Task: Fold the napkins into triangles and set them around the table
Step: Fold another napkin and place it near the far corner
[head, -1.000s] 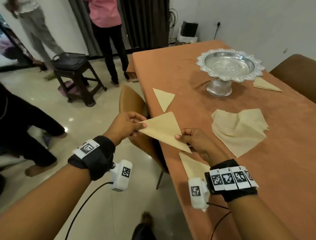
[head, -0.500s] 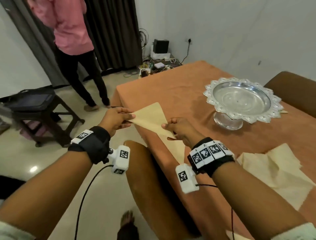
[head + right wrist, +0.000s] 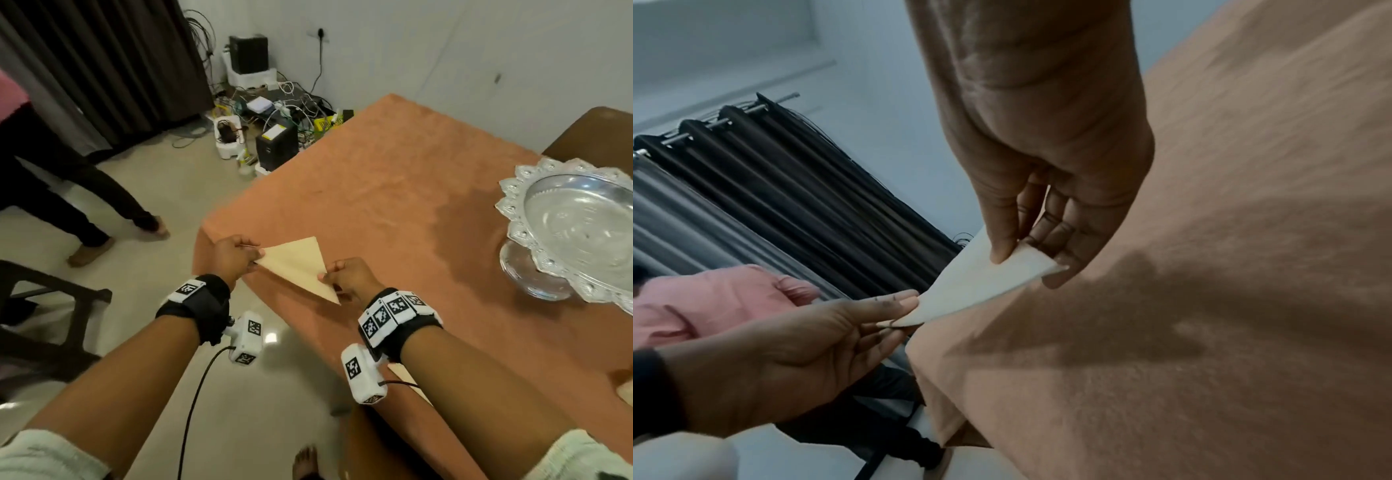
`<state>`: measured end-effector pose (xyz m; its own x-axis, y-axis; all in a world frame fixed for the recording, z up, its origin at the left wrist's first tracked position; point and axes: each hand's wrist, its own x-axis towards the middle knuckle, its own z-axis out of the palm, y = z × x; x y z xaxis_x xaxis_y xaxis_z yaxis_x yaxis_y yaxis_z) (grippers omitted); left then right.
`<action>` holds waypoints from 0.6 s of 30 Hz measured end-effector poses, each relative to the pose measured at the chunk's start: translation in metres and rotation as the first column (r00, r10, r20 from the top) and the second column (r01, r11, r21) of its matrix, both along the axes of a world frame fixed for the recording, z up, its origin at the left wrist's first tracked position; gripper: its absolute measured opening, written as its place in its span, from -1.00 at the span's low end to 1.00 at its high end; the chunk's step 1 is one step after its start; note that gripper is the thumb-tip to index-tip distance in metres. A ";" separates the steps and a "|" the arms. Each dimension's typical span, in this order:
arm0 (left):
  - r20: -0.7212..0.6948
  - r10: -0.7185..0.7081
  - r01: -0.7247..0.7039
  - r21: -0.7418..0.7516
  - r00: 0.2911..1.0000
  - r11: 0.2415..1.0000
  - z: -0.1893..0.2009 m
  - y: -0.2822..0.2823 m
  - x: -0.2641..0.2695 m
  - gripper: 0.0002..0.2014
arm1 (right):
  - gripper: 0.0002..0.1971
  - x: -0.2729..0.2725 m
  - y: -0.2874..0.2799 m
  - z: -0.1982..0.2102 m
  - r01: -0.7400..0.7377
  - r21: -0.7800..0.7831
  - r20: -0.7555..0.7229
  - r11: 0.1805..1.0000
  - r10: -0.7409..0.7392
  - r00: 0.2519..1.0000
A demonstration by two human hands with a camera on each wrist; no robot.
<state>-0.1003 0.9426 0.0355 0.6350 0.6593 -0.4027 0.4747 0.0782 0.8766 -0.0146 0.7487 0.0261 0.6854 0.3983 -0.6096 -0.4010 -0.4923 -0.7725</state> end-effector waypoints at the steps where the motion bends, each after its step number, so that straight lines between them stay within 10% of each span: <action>1: -0.008 -0.013 0.013 0.011 1.000 1.000 -0.007 0.010 0.008 -0.86 | -0.83 0.004 0.009 -0.006 0.020 -0.023 0.017 1.000 -0.019 1.000; 18: -0.104 -0.213 0.237 0.436 0.972 0.868 -0.057 0.056 0.038 -0.72 | -0.76 0.002 0.033 -0.035 0.099 -0.250 0.265 0.963 -0.031 0.964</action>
<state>-0.0623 0.9987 -0.0217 0.7740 0.6178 -0.1384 0.4775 -0.4259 0.7685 -0.0126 0.7821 -0.0085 0.8508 0.1999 -0.4859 -0.2443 -0.6682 -0.7027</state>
